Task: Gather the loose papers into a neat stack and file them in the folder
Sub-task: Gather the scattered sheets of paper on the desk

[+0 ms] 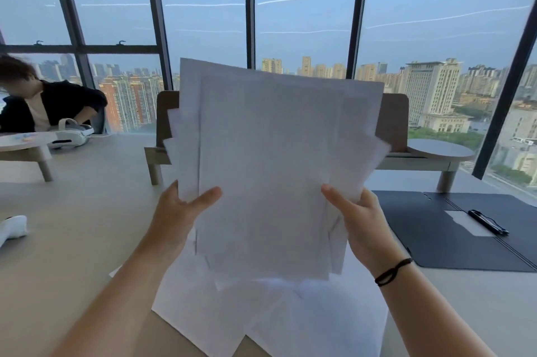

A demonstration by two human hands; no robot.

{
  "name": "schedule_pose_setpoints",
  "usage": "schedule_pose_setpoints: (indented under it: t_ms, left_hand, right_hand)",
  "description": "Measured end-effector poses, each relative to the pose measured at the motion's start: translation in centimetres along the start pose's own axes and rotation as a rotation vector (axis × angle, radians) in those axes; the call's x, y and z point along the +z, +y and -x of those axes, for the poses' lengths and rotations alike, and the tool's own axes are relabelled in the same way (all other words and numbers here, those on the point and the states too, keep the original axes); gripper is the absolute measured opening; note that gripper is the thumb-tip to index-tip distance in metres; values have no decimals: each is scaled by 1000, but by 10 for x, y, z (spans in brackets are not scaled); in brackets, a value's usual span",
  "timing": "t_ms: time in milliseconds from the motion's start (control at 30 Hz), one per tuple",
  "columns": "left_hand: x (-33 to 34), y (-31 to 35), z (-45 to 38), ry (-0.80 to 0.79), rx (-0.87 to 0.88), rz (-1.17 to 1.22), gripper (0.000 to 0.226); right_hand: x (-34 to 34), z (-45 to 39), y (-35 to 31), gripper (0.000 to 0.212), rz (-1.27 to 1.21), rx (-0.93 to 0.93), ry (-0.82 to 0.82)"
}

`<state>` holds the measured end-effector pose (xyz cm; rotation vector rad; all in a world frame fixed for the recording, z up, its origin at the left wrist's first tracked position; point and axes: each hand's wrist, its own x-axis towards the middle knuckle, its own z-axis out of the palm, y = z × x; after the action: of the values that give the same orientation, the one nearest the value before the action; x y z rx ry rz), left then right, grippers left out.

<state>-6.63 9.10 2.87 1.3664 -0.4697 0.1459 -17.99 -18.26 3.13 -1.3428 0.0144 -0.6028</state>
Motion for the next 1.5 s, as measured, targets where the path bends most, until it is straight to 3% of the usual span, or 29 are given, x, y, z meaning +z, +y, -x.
schedule_pose_setpoints:
  t_ms: [133,233,367,500,567,833,967,1167,1233,1300,1433,1500]
  left_hand:
    - [-3,5,8,-60,5,-27,65]
    - [7,5,16,-62,-1,-23,72]
    - [10,23,11,-62,42,91,53]
    - [5,36,3,-39,77,120,64]
    - [4,32,4,-53,72,124,64]
    - [13,-24,36,6,-254,323,42]
    - [16,-29,40,8,-265,277,25]
    - [12,-30,30,-81,-177,148,72]
    - [14,-28,30,-80,-175,109,76]
    - [16,-26,30,-81,-176,86,68]
    - [13,-27,25,-25,-153,61,15]
    - [9,-30,22,22,-157,84,10]
  right_hand:
    - [-16,14,8,53,-45,27,-17]
    - [-15,20,8,47,-50,23,-27]
    - [-7,14,-7,52,-110,-38,12]
    - [-9,5,-28,31,-150,-116,-7]
    - [-10,4,-32,30,-134,-125,-19]
    - [-14,11,-12,39,-174,55,189]
    - [-15,20,0,35,-266,44,276]
    - [-17,24,0,33,-473,92,356]
    - [-14,23,3,39,-502,128,347]
    - [-11,27,11,42,-502,182,297]
    - [-15,41,33,34,-365,257,197]
    - [-24,42,35,36,-290,248,173]
